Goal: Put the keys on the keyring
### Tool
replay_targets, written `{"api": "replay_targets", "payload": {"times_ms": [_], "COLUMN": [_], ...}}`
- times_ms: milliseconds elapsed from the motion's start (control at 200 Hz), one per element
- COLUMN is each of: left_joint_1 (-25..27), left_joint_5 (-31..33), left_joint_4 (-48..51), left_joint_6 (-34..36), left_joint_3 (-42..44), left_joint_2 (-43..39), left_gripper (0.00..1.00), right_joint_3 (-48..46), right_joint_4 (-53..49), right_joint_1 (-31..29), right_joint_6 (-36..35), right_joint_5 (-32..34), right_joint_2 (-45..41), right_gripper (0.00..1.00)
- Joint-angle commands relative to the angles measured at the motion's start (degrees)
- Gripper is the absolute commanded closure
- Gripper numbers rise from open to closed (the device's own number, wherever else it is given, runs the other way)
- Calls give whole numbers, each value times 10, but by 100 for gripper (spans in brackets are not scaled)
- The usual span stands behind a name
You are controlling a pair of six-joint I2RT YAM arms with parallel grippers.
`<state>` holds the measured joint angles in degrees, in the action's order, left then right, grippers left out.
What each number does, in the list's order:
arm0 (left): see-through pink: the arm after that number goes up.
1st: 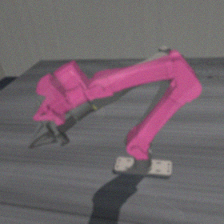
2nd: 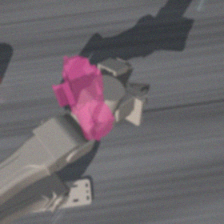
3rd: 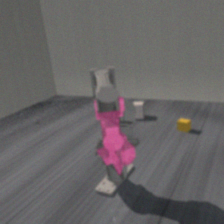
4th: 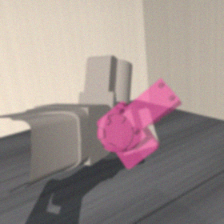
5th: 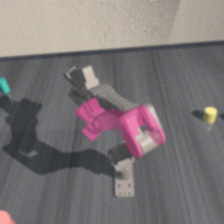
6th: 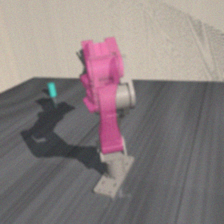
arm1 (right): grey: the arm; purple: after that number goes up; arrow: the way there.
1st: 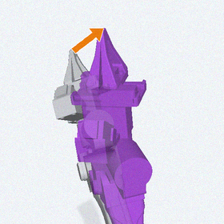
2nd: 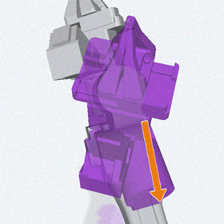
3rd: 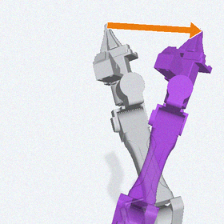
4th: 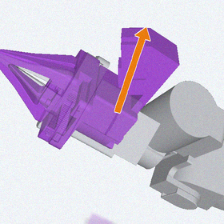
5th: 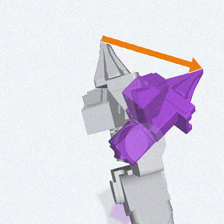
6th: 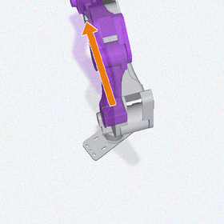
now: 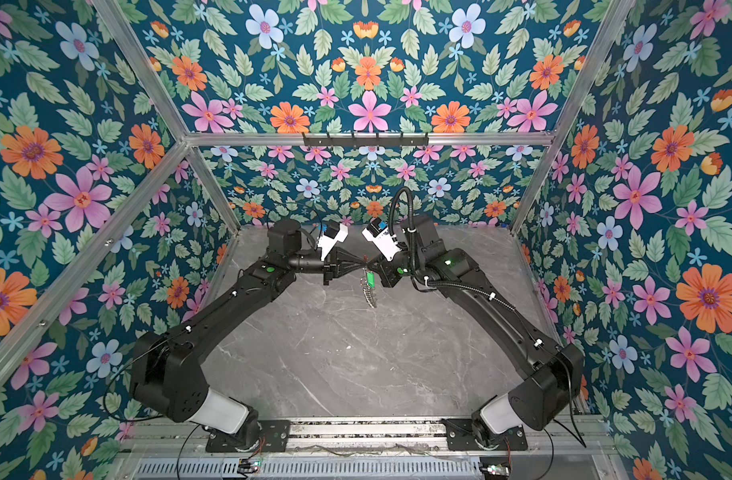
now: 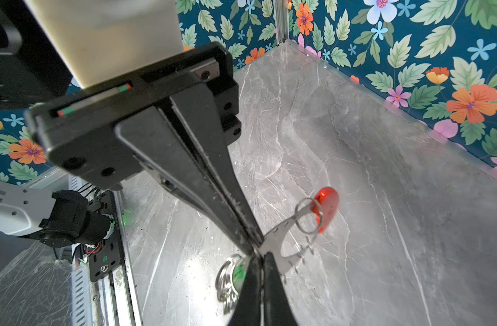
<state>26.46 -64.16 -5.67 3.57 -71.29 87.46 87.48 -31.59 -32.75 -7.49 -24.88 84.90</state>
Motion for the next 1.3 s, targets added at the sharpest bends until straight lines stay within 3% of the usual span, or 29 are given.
{"api": "replay_targets", "payload": {"times_ms": [0, 300, 355, 405, 465, 540, 740, 900, 1125, 1295], "left_joint_1": [1, 3, 3, 3, 3, 5, 13, 14, 35, 51], "left_joint_5": [-13, -11, 11, 35, 71, 105, 181, 219, 227, 231], "left_joint_4": [-8, -36, -99, -146, -172, -172, -155, -214, -248, -338], "left_joint_6": [1, -12, -57, -96, -132, -158, -147, -179, -182, -246], "left_joint_3": [-3, 22, 48, 68, 85, 97, 130, 152, 83, 84], "left_joint_2": [2, -6, -9, -8, -8, -12, -28, -22, 44, 75], "left_gripper": [100, 100, 100, 100, 100, 100, 100, 100, 100, 100], "right_joint_3": [5, -11, -28, -46, -69, -95, -185, -203, -260, -282], "right_joint_4": [11, 44, 70, 94, 121, 139, 154, 34, 43, 109], "right_joint_1": [-3, -3, -2, -2, -2, -2, -2, -2, -2, -2], "right_joint_6": [-10, 32, 58, 82, 114, 150, 260, 320, 319, 265], "right_joint_5": [-10, 7, 15, 18, 26, 49, 162, 191, 171, 174], "right_joint_2": [2, -8, -13, -19, -29, -47, -127, -192, -233, -209], "right_gripper": [100, 100, 78, 64, 53, 47, 44, 44, 44, 44]}}
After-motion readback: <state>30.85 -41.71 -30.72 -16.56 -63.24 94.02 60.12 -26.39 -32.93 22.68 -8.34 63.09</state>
